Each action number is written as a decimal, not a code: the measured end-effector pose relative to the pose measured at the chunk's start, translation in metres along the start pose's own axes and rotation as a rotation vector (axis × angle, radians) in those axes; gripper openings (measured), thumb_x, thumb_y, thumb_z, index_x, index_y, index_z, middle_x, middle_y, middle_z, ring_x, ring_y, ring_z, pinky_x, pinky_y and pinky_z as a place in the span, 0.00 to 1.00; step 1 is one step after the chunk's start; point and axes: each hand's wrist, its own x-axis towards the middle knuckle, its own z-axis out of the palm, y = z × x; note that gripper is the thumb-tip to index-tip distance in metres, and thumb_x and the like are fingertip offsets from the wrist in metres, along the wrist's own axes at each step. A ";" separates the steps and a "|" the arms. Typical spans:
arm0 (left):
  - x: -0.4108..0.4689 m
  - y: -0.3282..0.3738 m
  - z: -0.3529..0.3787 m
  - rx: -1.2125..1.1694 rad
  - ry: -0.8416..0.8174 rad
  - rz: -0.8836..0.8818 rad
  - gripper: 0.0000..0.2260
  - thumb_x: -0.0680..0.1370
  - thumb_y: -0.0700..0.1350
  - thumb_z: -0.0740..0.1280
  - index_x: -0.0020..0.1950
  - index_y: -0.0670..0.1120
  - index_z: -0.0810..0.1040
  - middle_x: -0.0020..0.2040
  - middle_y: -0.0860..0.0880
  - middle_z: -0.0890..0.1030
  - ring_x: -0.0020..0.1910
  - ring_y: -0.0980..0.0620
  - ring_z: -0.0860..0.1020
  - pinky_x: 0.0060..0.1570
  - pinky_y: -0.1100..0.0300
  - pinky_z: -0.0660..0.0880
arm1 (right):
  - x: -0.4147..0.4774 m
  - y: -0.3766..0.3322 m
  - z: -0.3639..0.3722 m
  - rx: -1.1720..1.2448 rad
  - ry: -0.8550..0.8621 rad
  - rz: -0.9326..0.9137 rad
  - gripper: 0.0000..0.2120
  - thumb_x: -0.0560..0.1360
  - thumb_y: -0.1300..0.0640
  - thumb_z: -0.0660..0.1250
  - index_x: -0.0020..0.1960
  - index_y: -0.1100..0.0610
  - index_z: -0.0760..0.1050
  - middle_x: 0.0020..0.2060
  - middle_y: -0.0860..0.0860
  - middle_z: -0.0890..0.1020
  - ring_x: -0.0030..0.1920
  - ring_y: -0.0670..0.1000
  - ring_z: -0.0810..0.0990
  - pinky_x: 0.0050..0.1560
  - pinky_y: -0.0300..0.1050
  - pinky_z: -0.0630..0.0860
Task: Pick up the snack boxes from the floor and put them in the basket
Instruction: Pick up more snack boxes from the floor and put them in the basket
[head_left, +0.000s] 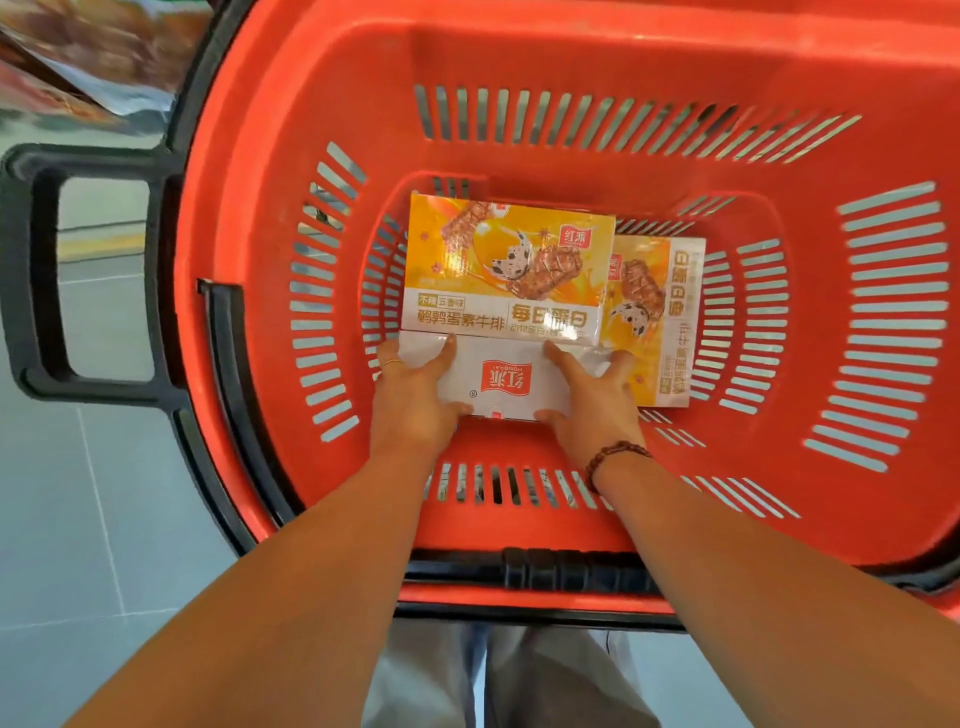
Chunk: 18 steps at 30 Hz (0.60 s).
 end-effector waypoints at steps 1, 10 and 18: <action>0.002 0.000 0.003 0.008 -0.005 -0.006 0.34 0.68 0.46 0.76 0.71 0.54 0.67 0.72 0.46 0.54 0.70 0.46 0.63 0.69 0.55 0.60 | 0.004 0.003 0.002 -0.004 -0.008 0.000 0.35 0.72 0.54 0.71 0.72 0.39 0.57 0.70 0.60 0.49 0.65 0.65 0.66 0.67 0.56 0.67; 0.020 -0.009 0.022 0.170 -0.070 0.013 0.34 0.69 0.52 0.74 0.72 0.57 0.63 0.72 0.45 0.52 0.70 0.44 0.60 0.67 0.50 0.64 | 0.030 0.019 0.017 -0.180 -0.047 -0.088 0.35 0.75 0.51 0.67 0.74 0.40 0.50 0.70 0.66 0.49 0.62 0.69 0.68 0.63 0.57 0.71; 0.023 0.009 0.008 0.761 -0.293 0.587 0.31 0.77 0.34 0.60 0.76 0.52 0.53 0.77 0.47 0.48 0.76 0.45 0.46 0.65 0.48 0.65 | 0.013 0.014 -0.001 -0.492 -0.167 -0.426 0.36 0.76 0.70 0.55 0.76 0.48 0.45 0.75 0.50 0.35 0.75 0.55 0.37 0.68 0.50 0.64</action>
